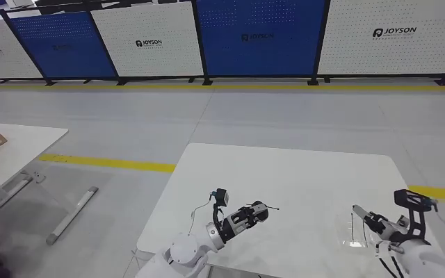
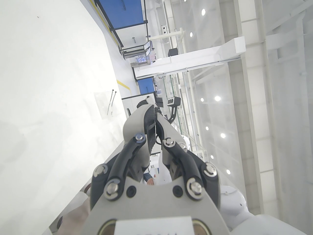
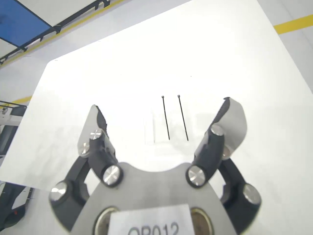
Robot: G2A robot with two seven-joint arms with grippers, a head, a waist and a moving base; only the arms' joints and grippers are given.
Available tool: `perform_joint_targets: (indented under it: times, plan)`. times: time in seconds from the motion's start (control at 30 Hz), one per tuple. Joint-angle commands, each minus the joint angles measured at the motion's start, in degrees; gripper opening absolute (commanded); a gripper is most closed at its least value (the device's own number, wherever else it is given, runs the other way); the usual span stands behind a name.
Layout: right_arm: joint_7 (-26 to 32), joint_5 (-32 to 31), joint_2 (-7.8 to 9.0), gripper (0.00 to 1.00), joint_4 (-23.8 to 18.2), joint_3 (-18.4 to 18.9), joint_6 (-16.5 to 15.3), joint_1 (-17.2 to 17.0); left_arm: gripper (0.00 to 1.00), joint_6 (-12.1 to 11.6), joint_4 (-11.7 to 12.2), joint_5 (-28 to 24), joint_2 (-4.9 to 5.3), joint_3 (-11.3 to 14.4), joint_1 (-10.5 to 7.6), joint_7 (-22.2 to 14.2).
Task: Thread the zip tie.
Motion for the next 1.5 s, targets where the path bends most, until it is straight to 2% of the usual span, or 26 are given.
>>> perform_joint_targets:
  times: [0.0,0.1,0.2,0.27,0.57,0.63,0.67,0.73,0.93,1.03,1.07,1.1,1.2,1.47]
  plan:
    - [5.37,-2.02,0.29,1.0,-0.03,-0.33,-0.88,1.79,0.0,0.0,0.0,0.0,0.0,0.0,0.0,0.0]
    - [12.57,-4.33,0.57,1.0,0.86,-2.13,-1.72,5.25,0.0,0.0,0.0,0.0,0.0,0.0,0.0,0.0]
    - [19.1,-5.65,0.65,1.0,3.67,-5.02,-2.46,8.97,0.0,0.0,0.0,0.0,0.0,0.0,0.0,0.0]
    - [19.46,-5.88,0.57,1.0,5.39,-6.01,-2.05,10.24,0.0,0.0,0.0,0.0,0.0,0.0,0.0,0.0]
    - [19.46,-5.88,0.57,1.0,5.39,-6.01,-2.05,10.24,0.0,0.0,0.0,0.0,0.0,0.0,0.0,0.0]
    - [17.35,-5.36,0.5,1.0,5.99,-6.09,-2.51,9.58,0.0,0.0,0.0,0.0,0.0,0.0,0.0,0.0]
    - [17.72,-5.54,0.55,1.0,5.94,-6.62,-4.11,9.38,0.0,0.0,0.0,0.0,0.0,0.0,0.0,0.0]
    - [17.73,-6.0,0.52,1.0,5.9,-7.63,-4.68,9.34,0.0,0.0,0.0,0.0,0.0,0.0,0.0,0.0]
    - [19.14,-8.57,0.31,1.0,6.73,-10.7,-3.46,10.87,0.0,0.0,0.0,0.0,0.0,0.0,0.0,0.0]
    - [20.04,-9.58,0.19,0.68,7.39,-11.36,-1.48,11.71,0.0,0.0,0.0,0.0,0.0,0.0,0.0,0.0]
    - [20.37,-9.83,0.16,0.62,7.64,-11.49,-1.01,11.91,0.0,0.0,0.0,0.0,0.0,0.0,0.0,0.0]
    - [20.78,-10.08,0.13,0.5,7.91,-11.67,-0.63,12.14,0.0,0.0,0.0,0.0,0.0,0.0,0.0,0.0]
    - [21.53,-10.56,0.05,0.45,8.49,-12.04,0.08,12.59,0.0,0.0,0.0,0.0,0.0,0.0,0.0,0.0]
    - [23.12,-12.75,-0.14,0.42,9.78,-13.23,1.6,13.68,0.0,0.0,0.0,0.0,0.0,0.0,0.0,0.0]
